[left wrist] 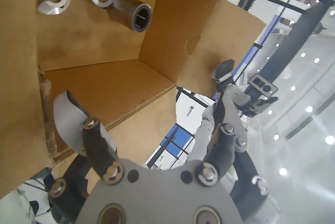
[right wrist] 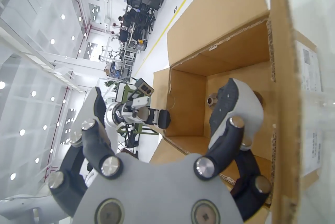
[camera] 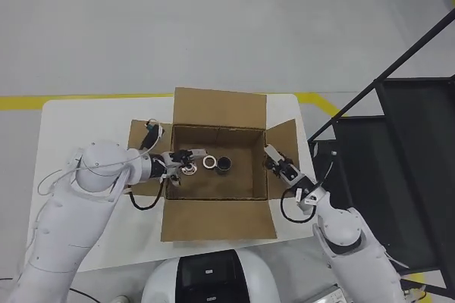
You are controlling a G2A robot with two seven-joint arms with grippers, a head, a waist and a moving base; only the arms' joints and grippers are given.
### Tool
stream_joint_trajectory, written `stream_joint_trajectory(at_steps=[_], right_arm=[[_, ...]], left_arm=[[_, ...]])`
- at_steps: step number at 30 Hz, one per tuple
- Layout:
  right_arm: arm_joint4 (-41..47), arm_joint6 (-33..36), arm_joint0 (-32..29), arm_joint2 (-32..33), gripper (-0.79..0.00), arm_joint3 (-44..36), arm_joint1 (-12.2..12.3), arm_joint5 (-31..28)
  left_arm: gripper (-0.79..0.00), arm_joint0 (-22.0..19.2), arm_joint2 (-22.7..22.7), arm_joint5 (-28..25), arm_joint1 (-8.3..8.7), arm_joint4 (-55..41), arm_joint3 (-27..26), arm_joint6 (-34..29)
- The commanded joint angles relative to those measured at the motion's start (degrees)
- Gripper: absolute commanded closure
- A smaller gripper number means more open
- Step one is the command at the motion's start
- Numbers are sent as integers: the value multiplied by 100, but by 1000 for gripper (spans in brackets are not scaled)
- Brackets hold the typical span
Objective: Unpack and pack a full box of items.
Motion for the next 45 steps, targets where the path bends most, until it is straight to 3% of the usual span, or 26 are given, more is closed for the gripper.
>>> stream_joint_trajectory(at_steps=[1, 8, 13, 18, 22, 39, 45], right_arm=[[-307, 103, 128, -195, -785, -26, -6, 209], [-2071, 486, 832, -971, -785, -159, -22, 1191], [-3672, 515, 1237, -1511, -785, -206, -43, 1729], [-4722, 1244, 1704, -2082, -785, 132, -87, 2173], [-4908, 1975, 2136, -2453, -785, 443, -158, 2350], [-5044, 2056, 2177, -2499, -785, 593, -162, 2363], [-6018, 3373, 3052, -3073, -785, 1210, -305, 3085]], left_arm=[[-785, 38, -121, -617, -44, -705, -14, 151], [-785, 235, -464, -2258, -109, -2005, 144, 610], [-785, 482, -744, -3039, -97, -2581, 210, 619], [-785, 495, -758, -3067, -94, -2600, 217, 612], [-785, 495, -758, -3067, -94, -2600, 217, 612], [-785, 495, -758, -3067, -94, -2600, 217, 612], [-785, 495, -758, -3067, -94, -2600, 217, 612]])
